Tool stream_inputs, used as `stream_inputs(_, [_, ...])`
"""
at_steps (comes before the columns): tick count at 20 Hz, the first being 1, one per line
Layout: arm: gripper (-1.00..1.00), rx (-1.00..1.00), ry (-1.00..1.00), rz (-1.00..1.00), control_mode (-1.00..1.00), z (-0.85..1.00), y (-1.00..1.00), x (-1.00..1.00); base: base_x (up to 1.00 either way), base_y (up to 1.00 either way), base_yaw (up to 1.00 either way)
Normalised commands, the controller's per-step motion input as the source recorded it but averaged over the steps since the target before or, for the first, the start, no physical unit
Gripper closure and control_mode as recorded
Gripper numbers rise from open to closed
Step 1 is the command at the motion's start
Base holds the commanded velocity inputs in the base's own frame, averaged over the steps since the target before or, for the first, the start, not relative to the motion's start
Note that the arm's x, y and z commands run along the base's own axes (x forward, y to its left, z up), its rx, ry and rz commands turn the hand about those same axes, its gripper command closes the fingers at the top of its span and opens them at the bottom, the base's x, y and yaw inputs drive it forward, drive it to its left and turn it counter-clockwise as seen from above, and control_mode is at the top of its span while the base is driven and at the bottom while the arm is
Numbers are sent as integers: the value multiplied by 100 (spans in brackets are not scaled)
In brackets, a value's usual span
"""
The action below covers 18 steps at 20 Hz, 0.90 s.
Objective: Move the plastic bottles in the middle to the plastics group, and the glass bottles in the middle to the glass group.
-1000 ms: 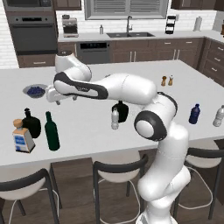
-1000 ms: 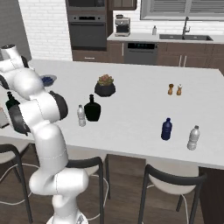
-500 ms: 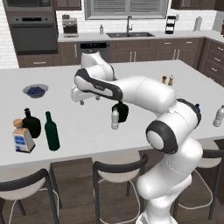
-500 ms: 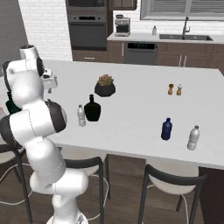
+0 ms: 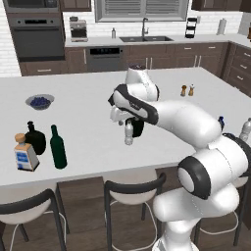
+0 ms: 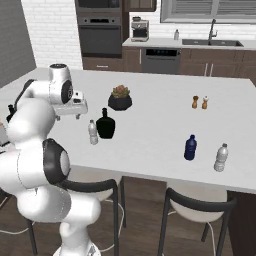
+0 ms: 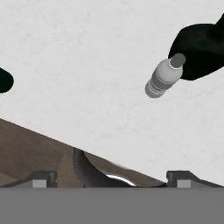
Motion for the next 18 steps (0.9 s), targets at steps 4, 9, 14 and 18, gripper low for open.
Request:
stream_inputs(4, [-100,12,10,-10,-100,-27,-82,3,0,0,0])
stream_inputs(9, [-100,16,0,-1,-100,-15,-63,30,0,0,0])
stream_inputs(14, [-100,7,-1,-3,-100,-24,2,45,0,0,0])
stream_inputs(18, [-100,6,-1,-3,-100,-22,28,43,0,0,0])
